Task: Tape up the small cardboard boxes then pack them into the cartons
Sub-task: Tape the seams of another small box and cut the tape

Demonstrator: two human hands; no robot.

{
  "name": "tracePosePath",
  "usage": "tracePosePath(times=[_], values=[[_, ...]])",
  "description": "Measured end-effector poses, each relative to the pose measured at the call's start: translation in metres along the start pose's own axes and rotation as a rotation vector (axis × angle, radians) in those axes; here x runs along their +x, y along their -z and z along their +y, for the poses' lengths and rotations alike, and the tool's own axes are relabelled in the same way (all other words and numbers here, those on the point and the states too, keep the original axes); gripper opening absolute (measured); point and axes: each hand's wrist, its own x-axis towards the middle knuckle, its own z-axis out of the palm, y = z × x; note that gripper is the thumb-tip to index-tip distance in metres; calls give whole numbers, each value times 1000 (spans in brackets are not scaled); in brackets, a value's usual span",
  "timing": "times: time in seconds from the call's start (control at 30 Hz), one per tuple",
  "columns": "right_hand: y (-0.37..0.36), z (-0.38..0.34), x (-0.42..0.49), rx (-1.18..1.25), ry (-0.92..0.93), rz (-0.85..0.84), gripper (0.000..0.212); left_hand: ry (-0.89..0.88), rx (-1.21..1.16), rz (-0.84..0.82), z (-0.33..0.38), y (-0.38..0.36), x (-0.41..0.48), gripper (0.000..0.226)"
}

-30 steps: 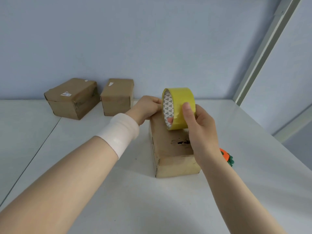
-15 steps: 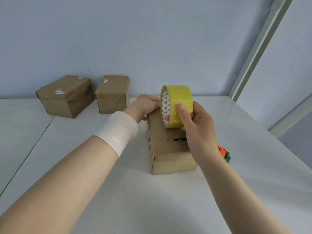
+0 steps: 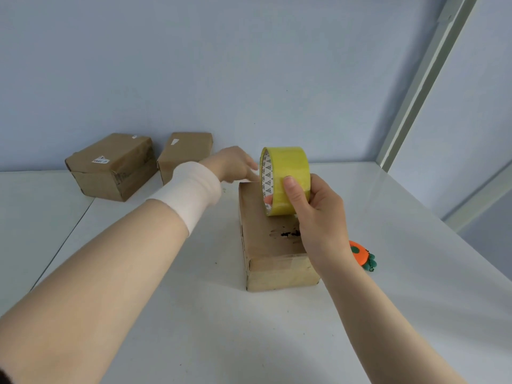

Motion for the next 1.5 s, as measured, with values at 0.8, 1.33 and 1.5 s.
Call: tracePosePath(times=[0.8,1.33,1.5], values=[[8,6,10,-163,104,-129,22,9,-302,183,-12,-36,1,22],[46,0,-7,21,21,-253,47,66,-510,260,-16,-38,4,26],[46,-11,-25,-28,43,-121,27,37,-506,258,-15,-38,-1,22]])
